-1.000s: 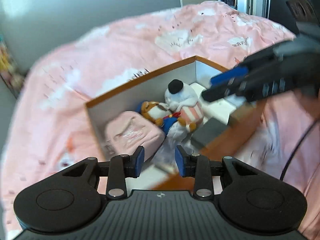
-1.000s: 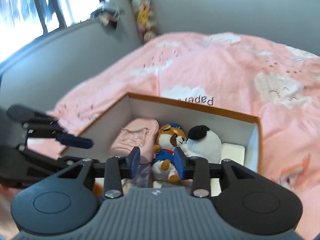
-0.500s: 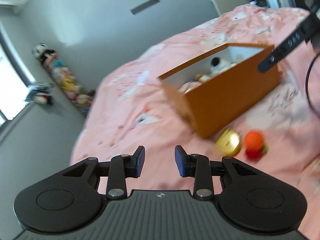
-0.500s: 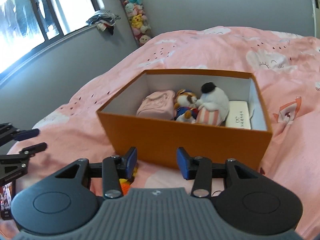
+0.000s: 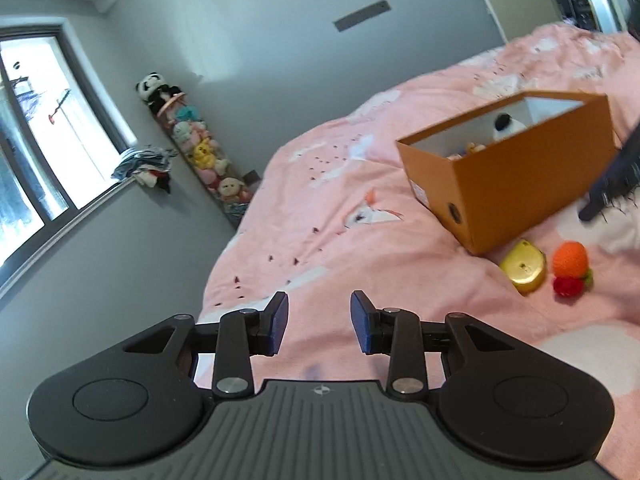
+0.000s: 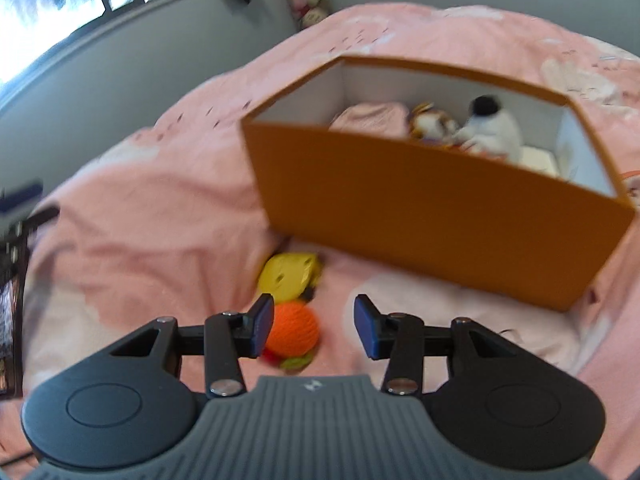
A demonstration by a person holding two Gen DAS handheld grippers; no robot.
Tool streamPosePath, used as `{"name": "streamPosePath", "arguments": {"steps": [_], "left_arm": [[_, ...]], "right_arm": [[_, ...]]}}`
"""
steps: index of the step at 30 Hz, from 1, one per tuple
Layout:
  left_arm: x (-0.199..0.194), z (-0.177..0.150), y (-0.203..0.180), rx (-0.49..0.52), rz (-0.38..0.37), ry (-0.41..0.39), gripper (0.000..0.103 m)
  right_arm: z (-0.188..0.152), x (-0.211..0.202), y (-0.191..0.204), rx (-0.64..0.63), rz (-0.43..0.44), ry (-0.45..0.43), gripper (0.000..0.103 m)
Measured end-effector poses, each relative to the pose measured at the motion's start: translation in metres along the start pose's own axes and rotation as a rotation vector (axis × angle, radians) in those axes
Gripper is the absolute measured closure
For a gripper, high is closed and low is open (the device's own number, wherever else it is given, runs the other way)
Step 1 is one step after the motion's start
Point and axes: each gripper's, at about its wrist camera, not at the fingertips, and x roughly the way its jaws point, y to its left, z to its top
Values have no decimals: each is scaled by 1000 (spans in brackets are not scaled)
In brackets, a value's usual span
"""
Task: Organize objects
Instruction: 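Grasp the orange crocheted ball with the right gripper while the left grasps the yellow tape measure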
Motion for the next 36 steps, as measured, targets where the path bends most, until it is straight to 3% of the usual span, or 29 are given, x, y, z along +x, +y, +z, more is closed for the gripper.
{"name": "streamPosePath", "arguments": {"steps": [5,11,18,27,36], "left_arm": [[-1,3,8,-46,-20,7,61],[0,12,3,-52,-64,-5,58],[5,21,-6,-26,-112,-6,58],[17,34,-27,62,-170,-16,57],[45,57,-66,148,-315,1,57]], "right_arm": [[-4,14,16,-77,-18,43,54],[-5,38,16,-64,0,100,52],[-7,52,12,-25,16,134,61],[0,14,-3,-17,-28,28,62],[0,-20,-41,21,-121,-58,62]]}}
